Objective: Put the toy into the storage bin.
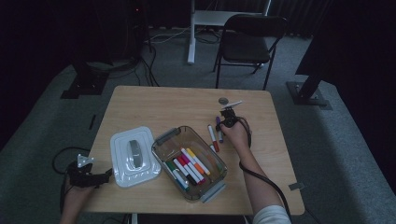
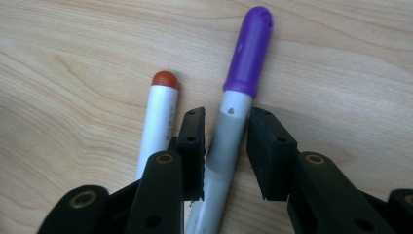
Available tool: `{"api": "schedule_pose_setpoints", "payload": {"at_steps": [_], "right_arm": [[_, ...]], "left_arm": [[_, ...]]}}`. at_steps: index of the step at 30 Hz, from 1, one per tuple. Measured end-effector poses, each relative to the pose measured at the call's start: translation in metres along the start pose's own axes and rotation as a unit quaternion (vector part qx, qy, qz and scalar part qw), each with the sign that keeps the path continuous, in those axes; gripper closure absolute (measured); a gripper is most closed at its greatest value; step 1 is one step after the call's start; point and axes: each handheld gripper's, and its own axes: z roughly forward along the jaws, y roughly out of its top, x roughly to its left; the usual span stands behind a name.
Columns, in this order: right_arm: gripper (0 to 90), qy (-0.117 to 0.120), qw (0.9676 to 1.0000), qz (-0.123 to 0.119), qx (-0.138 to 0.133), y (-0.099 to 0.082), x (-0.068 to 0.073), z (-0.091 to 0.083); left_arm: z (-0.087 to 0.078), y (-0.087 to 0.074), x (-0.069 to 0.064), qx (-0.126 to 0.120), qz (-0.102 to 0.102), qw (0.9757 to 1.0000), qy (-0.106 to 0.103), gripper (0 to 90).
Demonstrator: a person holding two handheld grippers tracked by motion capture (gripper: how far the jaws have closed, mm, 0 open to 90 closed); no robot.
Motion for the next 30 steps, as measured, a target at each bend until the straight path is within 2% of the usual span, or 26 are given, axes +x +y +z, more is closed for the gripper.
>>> {"api": "schedule_pose_setpoints", "payload": {"at_steps": [5, 6, 10, 17, 21, 29, 30], "right_arm": [[72.9, -0.013, 0.9999, 0.001, -0.002, 0.0, 0.0, 0.0], [75.9, -0.015, 0.9999, 0.006, 0.0, 0.0, 0.0, -0.001], [76.4, -0.017, 0.9997, 0.009, 0.013, -0.001, -0.001, -0.003], [76.4, -0.007, 0.9997, 0.025, 0.003, -0.006, -0.011, -0.019], [76.4, -0.004, 0.9997, 0.025, -0.002, -0.011, -0.016, -0.031], [76.5, 0.019, 0.9991, 0.034, -0.019, -0.022, -0.019, -0.052], [76.4, 0.025, 0.9988, 0.036, -0.022, -0.027, -0.019, -0.059]], "left_arm": [[0.0, 0.0, 0.0, 0.0, 0.0, 1.0, 0.0, 0.7], [0.0, 0.0, 0.0, 0.0, 0.0, 1.0, 0.0, 0.7], [0.0, 0.0, 0.0, 0.0, 0.0, 1.0, 0.0, 0.7], [0.0, 0.0, 0.0, 0.0, 0.0, 1.0, 0.0, 0.7], [0.0, 0.0, 0.0, 0.0, 0.0, 1.0, 0.0, 0.7], [0.0, 0.0, 0.0, 0.0, 0.0, 1.0, 0.0, 0.7], [0.0, 0.0, 0.0, 0.0, 0.0, 1.0, 0.0, 0.7]]}}
